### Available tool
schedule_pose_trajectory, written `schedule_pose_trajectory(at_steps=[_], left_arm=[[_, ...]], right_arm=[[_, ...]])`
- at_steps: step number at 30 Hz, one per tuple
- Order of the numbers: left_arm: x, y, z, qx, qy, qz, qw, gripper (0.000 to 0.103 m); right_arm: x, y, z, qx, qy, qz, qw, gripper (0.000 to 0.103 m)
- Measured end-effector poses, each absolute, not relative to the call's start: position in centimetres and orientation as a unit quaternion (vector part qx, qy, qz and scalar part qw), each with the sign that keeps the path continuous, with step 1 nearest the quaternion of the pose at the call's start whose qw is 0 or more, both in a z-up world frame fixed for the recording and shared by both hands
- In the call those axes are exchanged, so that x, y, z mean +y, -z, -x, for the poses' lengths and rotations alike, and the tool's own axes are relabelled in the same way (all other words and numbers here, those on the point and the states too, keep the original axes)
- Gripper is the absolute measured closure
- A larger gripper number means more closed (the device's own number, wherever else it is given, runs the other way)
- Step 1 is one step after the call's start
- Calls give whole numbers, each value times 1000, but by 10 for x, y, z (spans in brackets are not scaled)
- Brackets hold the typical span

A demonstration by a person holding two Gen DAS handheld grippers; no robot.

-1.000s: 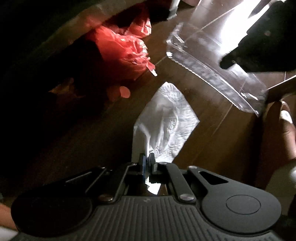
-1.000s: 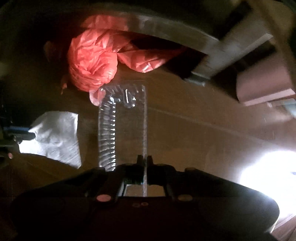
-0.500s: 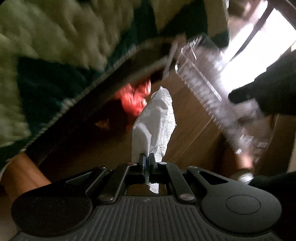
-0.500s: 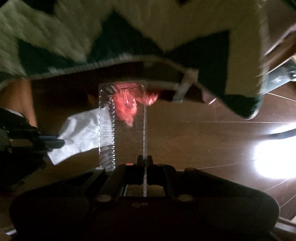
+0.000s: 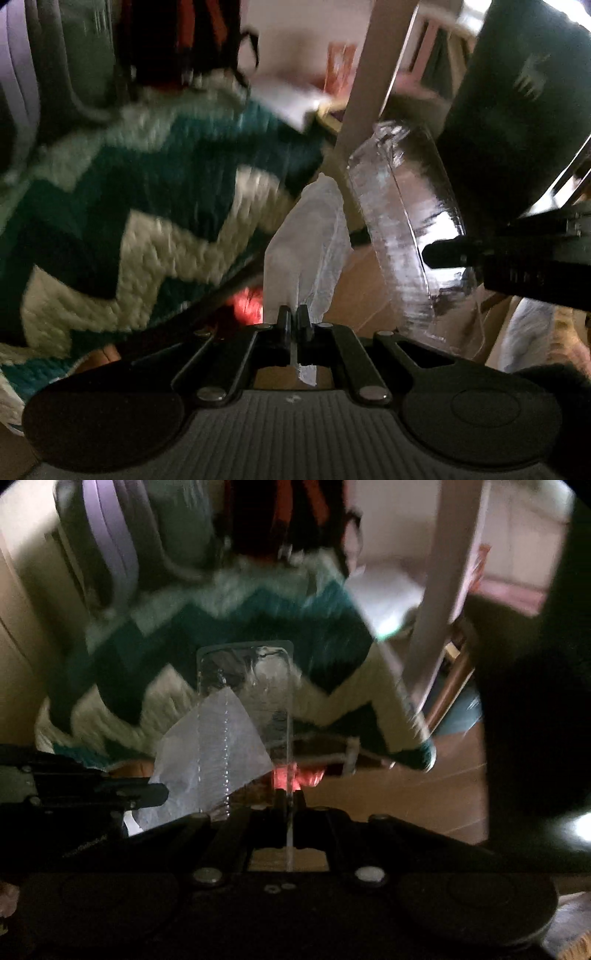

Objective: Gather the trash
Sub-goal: 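Carry the plastic tray and white napkin up over the green wastebasket with both tools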

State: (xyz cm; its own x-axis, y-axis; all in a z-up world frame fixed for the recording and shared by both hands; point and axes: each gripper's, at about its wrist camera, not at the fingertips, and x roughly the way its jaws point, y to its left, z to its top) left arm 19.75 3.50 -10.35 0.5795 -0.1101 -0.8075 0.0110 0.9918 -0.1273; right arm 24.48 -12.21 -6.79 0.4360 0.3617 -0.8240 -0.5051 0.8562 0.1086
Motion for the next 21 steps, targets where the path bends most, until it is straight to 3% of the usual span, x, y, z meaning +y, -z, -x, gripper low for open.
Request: schedule_pose_trajectory(at_steps=[21], left_arm=[[-75, -154, -194, 261, 92, 29, 960, 101]], right_arm=[[-261, -158, -208, 244, -203, 13, 948, 101]])
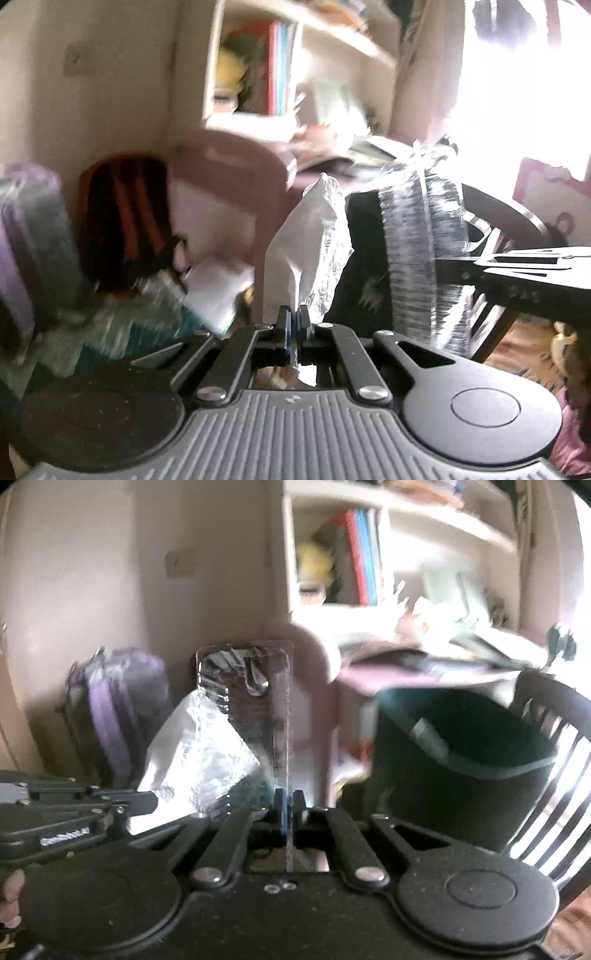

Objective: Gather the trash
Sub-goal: 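Carry the plastic tray and white napkin up over the green wastebasket with both tools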

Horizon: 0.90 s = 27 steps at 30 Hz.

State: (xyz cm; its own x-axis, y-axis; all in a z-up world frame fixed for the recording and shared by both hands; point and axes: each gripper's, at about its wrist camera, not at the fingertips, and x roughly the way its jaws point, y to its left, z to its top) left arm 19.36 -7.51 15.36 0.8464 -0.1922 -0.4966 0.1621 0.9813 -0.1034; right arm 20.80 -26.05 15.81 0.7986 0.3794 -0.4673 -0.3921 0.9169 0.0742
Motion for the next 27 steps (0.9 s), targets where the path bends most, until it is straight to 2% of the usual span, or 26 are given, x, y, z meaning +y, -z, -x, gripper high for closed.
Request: schedule_pose_trajectory(at_steps=[5, 13, 21, 27], left_arm=[[-118, -199, -216, 240, 120, 16, 963, 101], [-190, -241, -263, 215, 150, -24, 965, 101], [-244, -225, -330, 245, 167, -34, 954, 101], [-270, -187, -369, 285, 160, -57, 943, 101]], right_arm=[[-301, -190, -226, 219, -163, -5, 962, 101], [-363, -216, -271, 194, -88, -35, 976, 101], [-407, -216, -320, 194, -44, -58, 978, 101], [-421, -186, -358, 231, -29, -55, 971, 101]])
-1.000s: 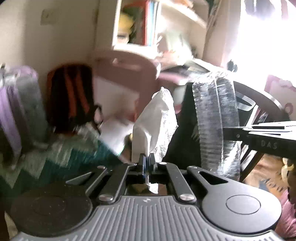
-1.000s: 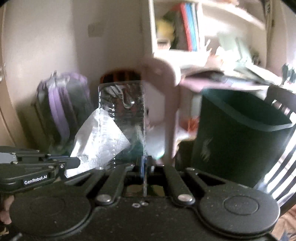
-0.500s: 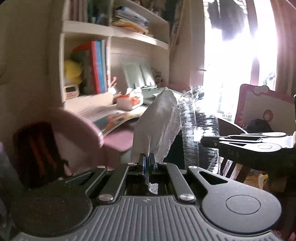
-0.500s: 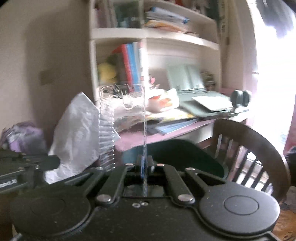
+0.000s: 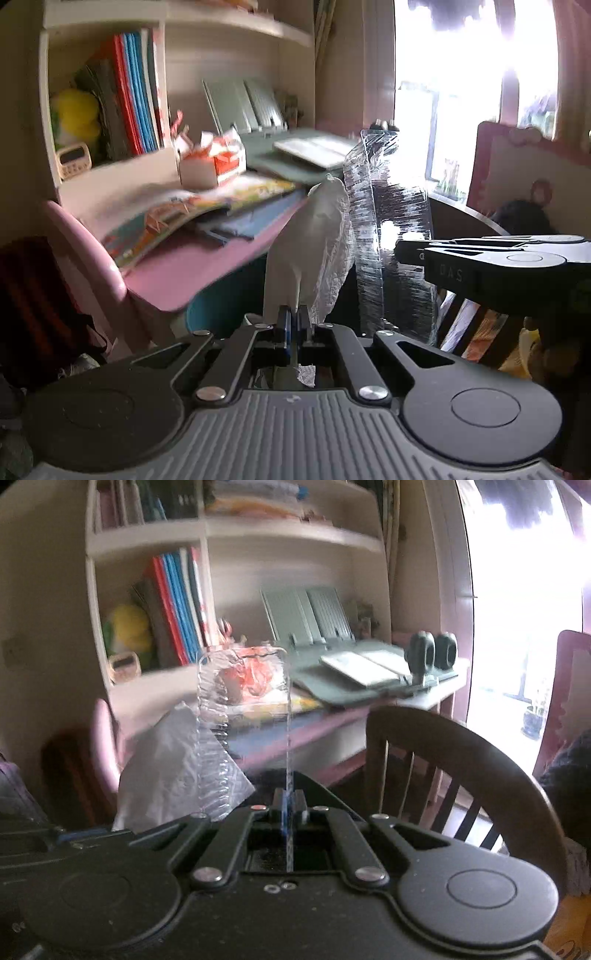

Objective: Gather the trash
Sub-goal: 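Carry the plastic tray and white napkin up over the green wastebasket with both tools, then open both tools to drop the tray and napkin into the wastebasket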

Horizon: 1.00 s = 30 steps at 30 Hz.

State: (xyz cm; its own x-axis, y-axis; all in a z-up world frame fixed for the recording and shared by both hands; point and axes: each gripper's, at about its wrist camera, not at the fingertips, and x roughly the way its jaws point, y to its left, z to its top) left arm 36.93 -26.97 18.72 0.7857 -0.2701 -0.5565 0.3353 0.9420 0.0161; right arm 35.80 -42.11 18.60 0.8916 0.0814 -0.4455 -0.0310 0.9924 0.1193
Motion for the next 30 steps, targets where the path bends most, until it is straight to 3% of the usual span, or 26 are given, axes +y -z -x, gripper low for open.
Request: schedule_pose_trajectory(at_steps=[10, 21, 24, 27, 29, 30], left_arm=[[-289, -139, -415, 350, 160, -77, 920, 100], [-304, -117, -422, 370, 170, -106, 907, 98], [-304, -119, -418, 367, 171, -98, 909, 92], [-302, -125, -412, 360, 173, -94, 912, 78], [-299, -130, -406, 354, 172, -88, 915, 51], [-296, -133, -402, 349, 171, -85, 917, 46]], right_arm=[[-425, -138, -395, 287, -31, -43, 957, 98], [-426, -115, -399, 308, -26, -23, 951, 77], [-427, -118, -394, 306, -28, -23, 951, 74], [-429, -124, -386, 299, -33, -24, 953, 72], [-430, -131, -379, 292, -37, -27, 955, 68], [-430, -134, -375, 288, -39, -28, 956, 67]])
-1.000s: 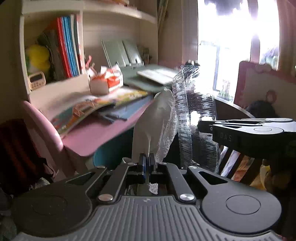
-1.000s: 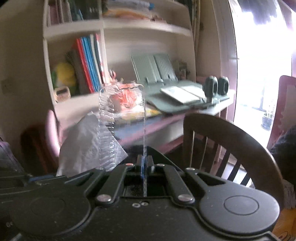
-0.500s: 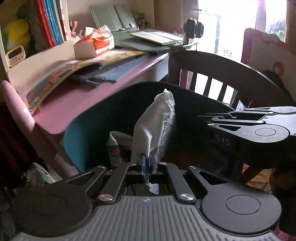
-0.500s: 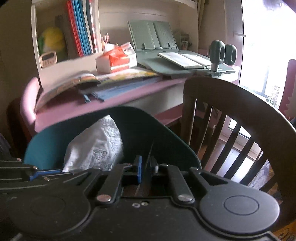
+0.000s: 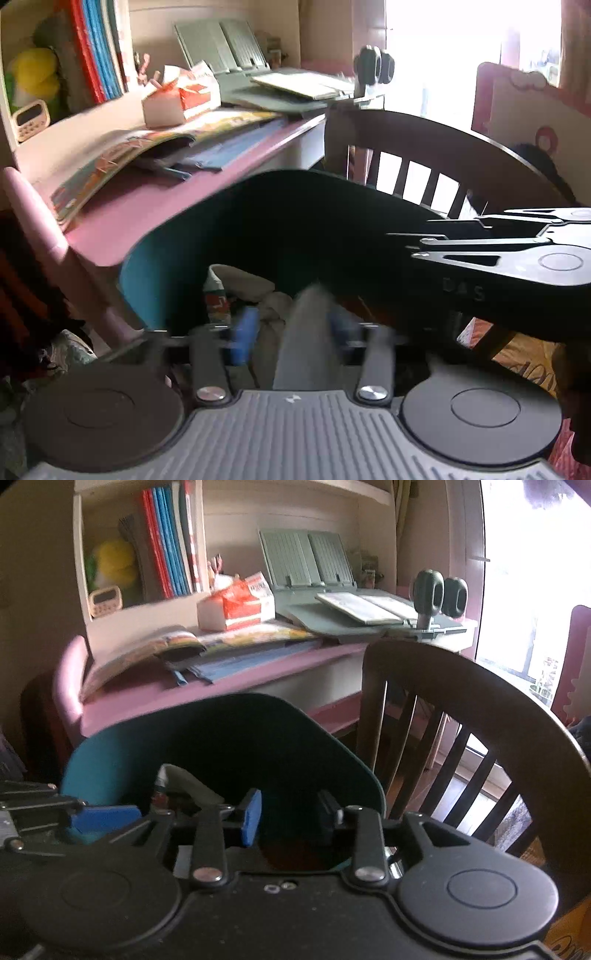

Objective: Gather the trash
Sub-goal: 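Open both tools to drop the tray and napkin into the wastebasket, then move both tools back down toward the trash under the quilt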

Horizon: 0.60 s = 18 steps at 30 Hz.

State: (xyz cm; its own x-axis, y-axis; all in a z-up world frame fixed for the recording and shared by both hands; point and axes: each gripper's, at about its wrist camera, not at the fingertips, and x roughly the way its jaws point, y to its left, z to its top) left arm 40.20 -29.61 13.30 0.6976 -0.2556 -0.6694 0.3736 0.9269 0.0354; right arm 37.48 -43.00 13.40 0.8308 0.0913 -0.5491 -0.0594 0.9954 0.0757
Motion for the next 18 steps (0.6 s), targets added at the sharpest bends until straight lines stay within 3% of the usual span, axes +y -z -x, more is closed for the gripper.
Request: schedule_pose_trajectory(at_steps=[18], left_arm=[[-211, -202, -304, 321, 147, -38, 935, 43]], right_arm=[[-385, -193, -272, 238, -99, -13, 966, 50]])
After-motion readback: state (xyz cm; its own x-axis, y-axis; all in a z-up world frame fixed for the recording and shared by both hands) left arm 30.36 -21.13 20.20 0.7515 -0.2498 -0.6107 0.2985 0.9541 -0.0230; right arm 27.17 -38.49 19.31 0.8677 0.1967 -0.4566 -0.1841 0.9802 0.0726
